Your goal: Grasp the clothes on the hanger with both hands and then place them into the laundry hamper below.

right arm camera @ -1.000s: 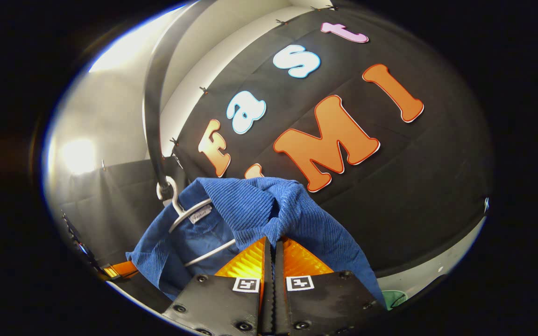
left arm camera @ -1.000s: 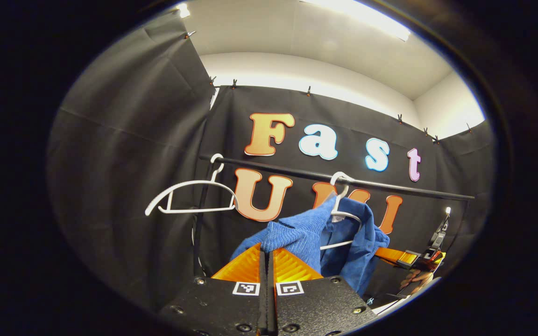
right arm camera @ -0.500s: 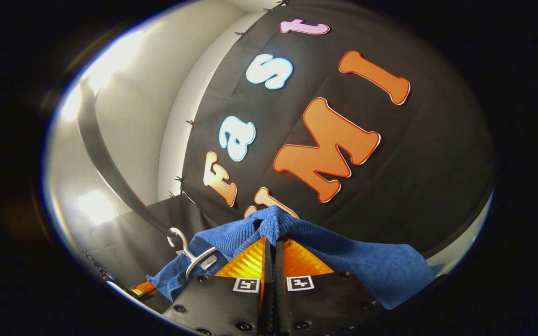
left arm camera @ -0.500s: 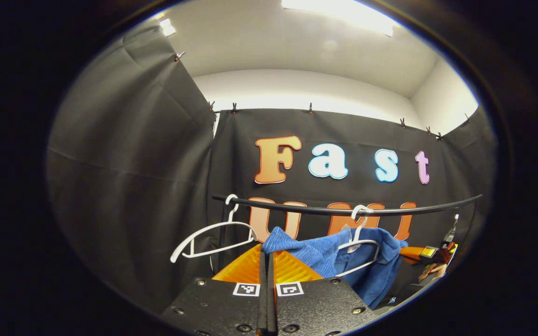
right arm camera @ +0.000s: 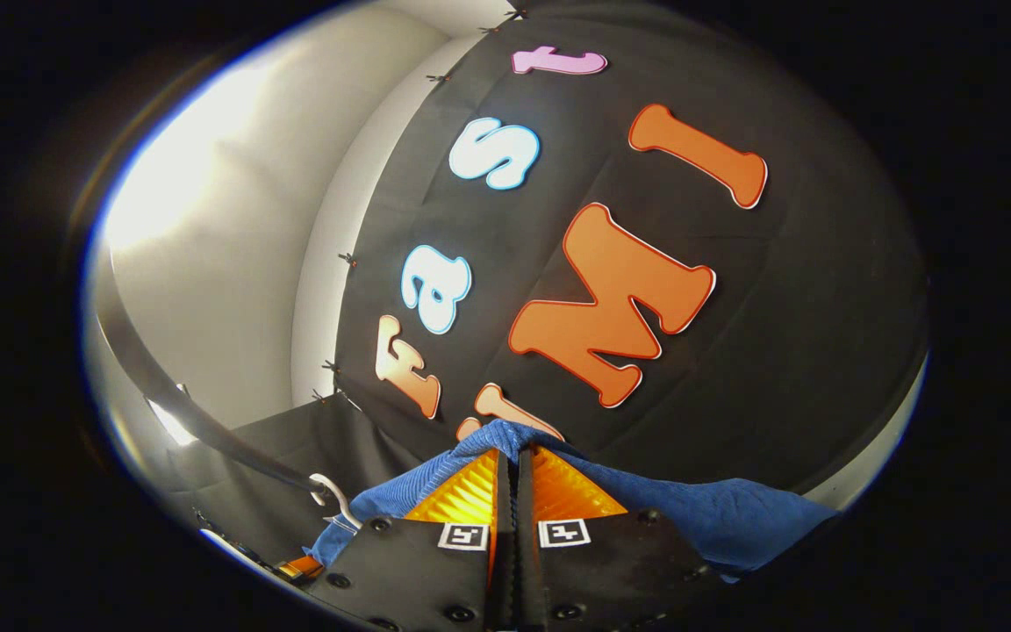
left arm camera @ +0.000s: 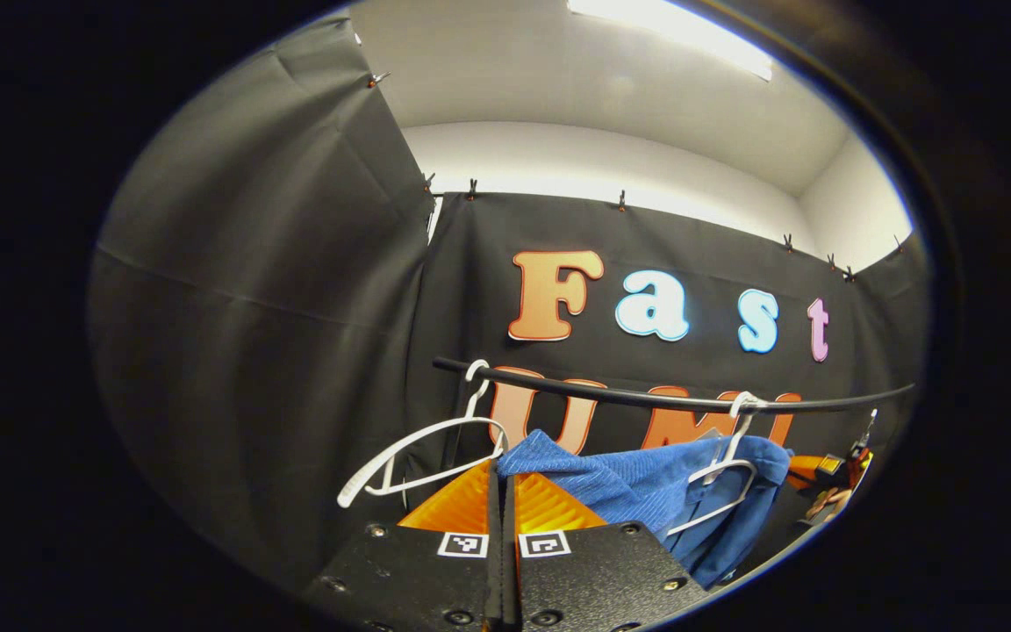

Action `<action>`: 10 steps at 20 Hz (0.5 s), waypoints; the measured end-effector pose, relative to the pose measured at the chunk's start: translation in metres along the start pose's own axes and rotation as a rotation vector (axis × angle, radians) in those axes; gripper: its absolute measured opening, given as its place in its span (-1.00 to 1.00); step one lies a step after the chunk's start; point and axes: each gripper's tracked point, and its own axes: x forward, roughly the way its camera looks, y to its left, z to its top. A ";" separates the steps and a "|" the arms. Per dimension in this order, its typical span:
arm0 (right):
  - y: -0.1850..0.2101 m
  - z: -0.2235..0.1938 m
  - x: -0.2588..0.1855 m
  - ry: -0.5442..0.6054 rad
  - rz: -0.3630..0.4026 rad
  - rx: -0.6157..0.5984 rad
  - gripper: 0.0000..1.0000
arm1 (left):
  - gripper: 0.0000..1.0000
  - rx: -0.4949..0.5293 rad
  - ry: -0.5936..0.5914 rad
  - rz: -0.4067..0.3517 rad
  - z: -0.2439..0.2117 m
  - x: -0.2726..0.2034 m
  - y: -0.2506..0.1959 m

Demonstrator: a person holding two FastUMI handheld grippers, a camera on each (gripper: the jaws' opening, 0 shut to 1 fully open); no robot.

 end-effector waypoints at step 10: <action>0.008 -0.004 0.006 -0.004 0.038 0.043 -0.85 | -1.00 0.127 0.038 0.036 -0.044 0.077 0.030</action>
